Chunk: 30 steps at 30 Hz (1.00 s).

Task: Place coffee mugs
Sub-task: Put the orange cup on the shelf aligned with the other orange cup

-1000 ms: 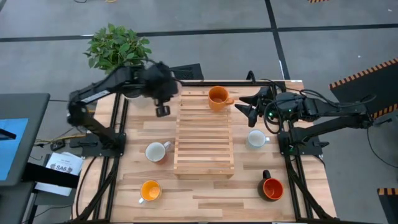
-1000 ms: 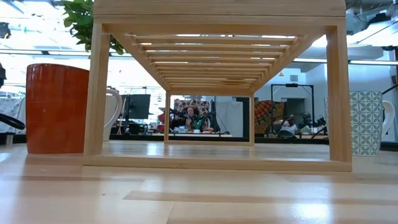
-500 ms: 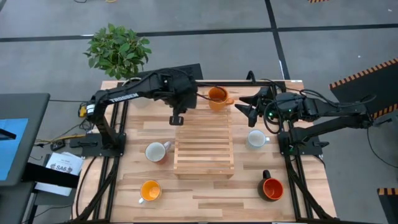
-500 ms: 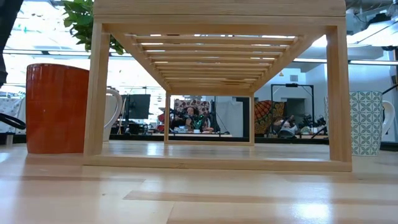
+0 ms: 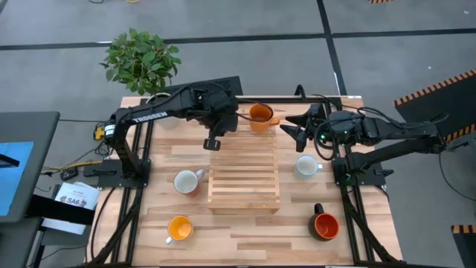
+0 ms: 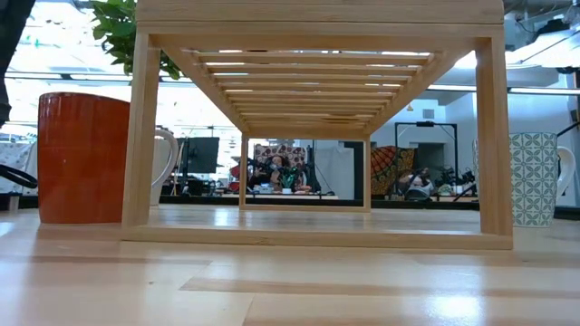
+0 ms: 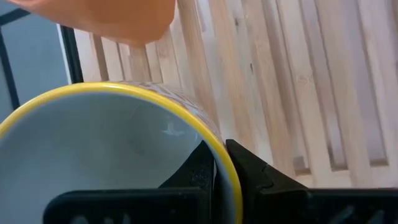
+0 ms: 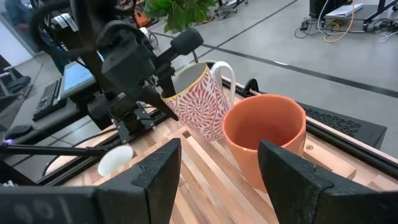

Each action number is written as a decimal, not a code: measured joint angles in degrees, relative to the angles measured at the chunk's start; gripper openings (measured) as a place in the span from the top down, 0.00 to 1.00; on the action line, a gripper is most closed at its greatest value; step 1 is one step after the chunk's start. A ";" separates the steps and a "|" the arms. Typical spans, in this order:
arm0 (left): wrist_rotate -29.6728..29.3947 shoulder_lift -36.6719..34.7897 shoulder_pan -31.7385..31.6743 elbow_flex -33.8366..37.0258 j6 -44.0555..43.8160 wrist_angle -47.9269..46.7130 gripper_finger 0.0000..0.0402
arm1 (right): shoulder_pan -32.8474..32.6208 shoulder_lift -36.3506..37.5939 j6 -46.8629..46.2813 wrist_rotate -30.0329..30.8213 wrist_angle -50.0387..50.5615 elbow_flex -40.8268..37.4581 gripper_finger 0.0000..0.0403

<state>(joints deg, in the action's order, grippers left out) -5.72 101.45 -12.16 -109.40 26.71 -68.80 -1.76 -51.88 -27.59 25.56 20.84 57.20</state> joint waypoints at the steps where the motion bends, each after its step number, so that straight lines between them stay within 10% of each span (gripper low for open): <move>1: -0.54 0.00 -0.01 0.12 0.08 -0.15 0.97 | 0.00 0.02 0.00 0.00 -0.02 -0.01 0.41; 30: -1.15 -0.07 -0.81 -0.09 0.73 4.26 0.71 | -0.02 0.02 -1.46 -0.02 -0.33 0.01 0.41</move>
<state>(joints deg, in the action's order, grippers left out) -6.86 101.38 -12.97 -109.49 27.44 -64.54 -1.78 -51.86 -29.06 25.54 20.51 57.21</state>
